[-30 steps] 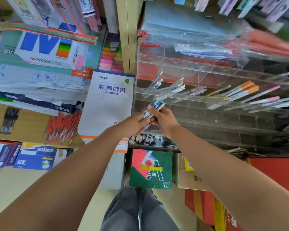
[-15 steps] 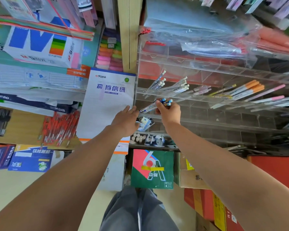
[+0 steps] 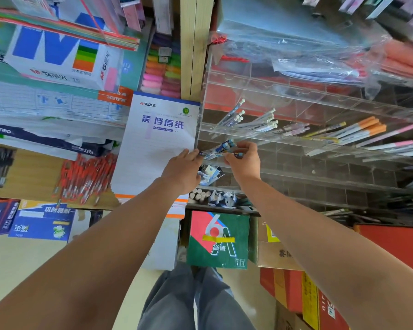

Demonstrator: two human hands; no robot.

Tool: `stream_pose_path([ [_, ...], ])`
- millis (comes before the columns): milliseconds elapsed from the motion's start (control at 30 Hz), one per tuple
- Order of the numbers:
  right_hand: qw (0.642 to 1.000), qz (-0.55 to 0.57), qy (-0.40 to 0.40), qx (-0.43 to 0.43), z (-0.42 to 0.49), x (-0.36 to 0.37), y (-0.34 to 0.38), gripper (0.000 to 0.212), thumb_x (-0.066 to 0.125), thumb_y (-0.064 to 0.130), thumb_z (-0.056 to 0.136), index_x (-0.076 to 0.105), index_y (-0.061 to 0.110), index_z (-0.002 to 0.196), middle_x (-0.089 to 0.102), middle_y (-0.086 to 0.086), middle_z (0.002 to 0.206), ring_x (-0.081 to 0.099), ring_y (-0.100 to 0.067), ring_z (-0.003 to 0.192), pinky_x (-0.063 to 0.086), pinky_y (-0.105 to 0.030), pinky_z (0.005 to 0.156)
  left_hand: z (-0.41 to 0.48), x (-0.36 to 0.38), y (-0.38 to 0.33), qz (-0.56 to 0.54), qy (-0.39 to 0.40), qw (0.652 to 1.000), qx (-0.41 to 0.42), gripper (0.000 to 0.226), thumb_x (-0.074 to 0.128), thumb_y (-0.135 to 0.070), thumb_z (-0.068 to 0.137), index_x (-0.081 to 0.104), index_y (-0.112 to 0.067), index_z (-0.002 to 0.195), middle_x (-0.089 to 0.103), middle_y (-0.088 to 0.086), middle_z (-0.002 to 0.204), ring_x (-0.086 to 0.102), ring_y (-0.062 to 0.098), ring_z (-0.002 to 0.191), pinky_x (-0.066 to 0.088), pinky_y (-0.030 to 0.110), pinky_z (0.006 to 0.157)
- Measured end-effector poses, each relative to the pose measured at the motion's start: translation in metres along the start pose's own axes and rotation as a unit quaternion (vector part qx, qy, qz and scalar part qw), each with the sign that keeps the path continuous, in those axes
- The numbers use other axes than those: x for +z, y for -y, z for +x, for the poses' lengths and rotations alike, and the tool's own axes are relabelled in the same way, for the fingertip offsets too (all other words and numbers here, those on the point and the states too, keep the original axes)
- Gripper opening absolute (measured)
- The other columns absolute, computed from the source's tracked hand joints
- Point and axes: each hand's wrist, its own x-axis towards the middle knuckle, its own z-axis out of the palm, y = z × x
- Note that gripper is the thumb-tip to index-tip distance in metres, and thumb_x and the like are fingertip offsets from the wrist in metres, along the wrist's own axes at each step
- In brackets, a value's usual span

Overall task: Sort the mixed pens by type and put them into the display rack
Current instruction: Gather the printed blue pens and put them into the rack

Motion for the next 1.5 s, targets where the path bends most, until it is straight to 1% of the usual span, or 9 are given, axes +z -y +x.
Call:
stream_pose_path([
  [200, 0.999, -0.021, 0.019, -0.021, -0.004, -0.014, -0.006, 0.027, 0.065, 0.008, 0.085, 0.050, 0.017, 0.106, 0.060, -0.004, 0.104, 0.061, -0.016, 0.088, 0.050, -0.018, 0.069, -0.004, -0.001, -0.008, -0.019, -0.025, 0.999, -0.011, 0.052, 0.045, -0.027, 0.098, 0.032, -0.018, 0.148, 0.015, 0.006, 0.159, 0.015, 0.025, 0.146, 0.026, 0.039, 0.112],
  [367, 0.996, -0.034, -0.004, -0.079, -0.005, -0.022, -0.003, 0.016, 0.063, 0.004, 0.085, 0.064, 0.020, 0.082, 0.067, 0.002, 0.074, 0.069, -0.018, 0.075, 0.058, -0.028, 0.073, -0.008, 0.002, -0.013, -0.036, -0.036, 0.998, -0.025, 0.051, 0.044, -0.023, 0.098, 0.033, -0.021, 0.147, 0.018, 0.005, 0.159, 0.019, 0.025, 0.144, 0.029, 0.040, 0.111],
  [500, 0.987, -0.087, -0.003, -0.132, 0.004, -0.027, 0.000, 0.012, 0.065, 0.006, 0.083, 0.073, 0.014, 0.086, 0.066, 0.005, 0.074, 0.055, 0.000, 0.061, 0.047, -0.013, 0.062, -0.007, 0.007, -0.016, -0.030, -0.028, 0.998, -0.037, 0.052, 0.043, -0.025, 0.099, 0.029, -0.021, 0.149, 0.012, 0.005, 0.160, 0.013, 0.025, 0.146, 0.028, 0.042, 0.112],
  [633, 0.982, -0.137, 0.040, -0.124, 0.012, -0.019, 0.000, 0.011, 0.068, 0.007, 0.082, 0.073, 0.010, 0.090, 0.069, 0.001, 0.081, 0.055, -0.003, 0.065, 0.044, -0.011, 0.064, -0.005, 0.008, -0.017, -0.019, -0.032, 0.998, -0.047, 0.051, 0.044, -0.026, 0.099, 0.030, -0.020, 0.148, 0.010, 0.005, 0.161, 0.013, 0.025, 0.146, 0.029, 0.041, 0.111],
  [733, 0.990, -0.082, 0.028, -0.113, 0.010, -0.012, 0.000, 0.019, 0.069, 0.006, 0.081, 0.064, 0.011, 0.099, 0.063, 0.005, 0.085, 0.056, -0.003, 0.069, 0.044, -0.006, 0.062, -0.005, 0.010, -0.017, -0.020, -0.040, 0.998, -0.048, 0.052, 0.045, -0.025, 0.098, 0.030, -0.020, 0.147, 0.012, 0.004, 0.160, 0.014, 0.024, 0.146, 0.030, 0.041, 0.110],
  [933, 0.992, -0.066, 0.059, -0.094, 0.008, -0.016, -0.011, 0.015, 0.064, 0.004, 0.084, 0.062, 0.014, 0.095, 0.065, 0.001, 0.088, 0.064, -0.017, 0.082, 0.054, -0.026, 0.077, -0.004, 0.009, -0.019, -0.030, -0.037, 0.997, -0.054, 0.053, 0.046, -0.024, 0.097, 0.031, -0.020, 0.147, 0.013, 0.005, 0.160, 0.014, 0.023, 0.145, 0.031, 0.041, 0.109],
  [1100, 0.980, -0.116, 0.110, -0.115, 0.001, -0.020, -0.013, 0.020, 0.061, 0.006, 0.086, 0.063, 0.010, 0.105, 0.063, 0.006, 0.087, 0.058, -0.010, 0.076, 0.054, -0.027, 0.078, -0.005, 0.007, -0.022, -0.026, -0.035, 0.997, -0.061, 0.051, 0.045, -0.025, 0.098, 0.033, -0.020, 0.147, 0.015, 0.006, 0.159, 0.018, 0.025, 0.143, 0.032, 0.040, 0.108],
  [1300, 0.931, -0.237, 0.173, -0.215, -0.021, -0.004, -0.006, 0.020, 0.054, 0.010, 0.089, 0.066, 0.011, 0.105, 0.070, -0.003, 0.100, 0.065, -0.019, 0.085, 0.055, -0.036, 0.080, -0.031, 0.000, -0.010, -0.041, -0.126, 0.989, -0.067, 0.036, 0.044, -0.021, 0.096, 0.052, -0.017, 0.131, 0.051, 0.008, 0.129, 0.046, 0.027, 0.120, 0.041, 0.038, 0.094],
  [1500, 0.836, -0.365, 0.284, -0.295, -0.068, 0.058, 0.026, 0.019, 0.054, 0.017, 0.090, 0.067, 0.015, 0.103, 0.071, -0.002, 0.102, 0.064, -0.024, 0.092, 0.052, -0.037, 0.083, -0.104, 0.000, 0.053, -0.091, -0.164, 0.974, -0.127, 0.023, 0.042, -0.021, 0.097, 0.058, -0.018, 0.112, 0.059, 0.004, 0.104, 0.056, 0.023, 0.100, 0.049, 0.035, 0.079],
])
